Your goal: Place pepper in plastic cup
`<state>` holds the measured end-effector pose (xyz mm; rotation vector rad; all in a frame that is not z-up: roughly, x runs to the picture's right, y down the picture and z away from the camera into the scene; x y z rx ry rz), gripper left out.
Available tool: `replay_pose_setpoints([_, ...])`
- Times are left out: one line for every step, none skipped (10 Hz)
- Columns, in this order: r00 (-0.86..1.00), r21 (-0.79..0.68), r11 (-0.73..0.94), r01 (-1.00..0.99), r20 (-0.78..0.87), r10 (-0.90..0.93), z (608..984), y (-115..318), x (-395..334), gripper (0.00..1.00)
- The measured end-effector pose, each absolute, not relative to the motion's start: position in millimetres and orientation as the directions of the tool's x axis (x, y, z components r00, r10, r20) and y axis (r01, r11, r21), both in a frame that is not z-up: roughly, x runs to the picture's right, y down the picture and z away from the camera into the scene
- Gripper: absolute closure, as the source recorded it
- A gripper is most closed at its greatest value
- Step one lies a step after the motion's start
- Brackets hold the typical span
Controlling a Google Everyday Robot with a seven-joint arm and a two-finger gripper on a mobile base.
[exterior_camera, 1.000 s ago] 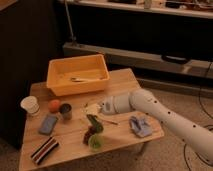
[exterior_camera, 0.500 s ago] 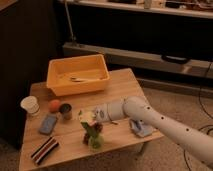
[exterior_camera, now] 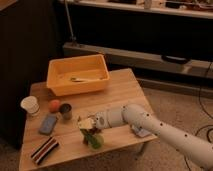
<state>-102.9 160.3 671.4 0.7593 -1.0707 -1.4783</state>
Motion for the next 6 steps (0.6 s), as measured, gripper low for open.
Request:
replay_pose_setpoints([-0.180,0.921,0.011,0.388,0.087,-0.980,673,164,-100,1.00])
replay_pose_setpoints([-0.168,0.927,-0.001,0.375,0.067,-0.984,673,167,-96,1.00])
replay_pose_setpoints([-0.159,0.930,-0.011,0.366,0.051,-0.986,673,169,-92,1.00])
replay_pose_setpoints([-0.152,0.932,-0.021,0.361,0.036,-0.988,673,170,-89,0.97])
replay_pose_setpoints([-0.152,0.934,-0.038,0.356,0.018,-0.988,672,171,-85,0.88])
replay_pose_setpoints([-0.164,0.936,-0.056,0.348,0.002,-0.987,671,172,-84,0.76])
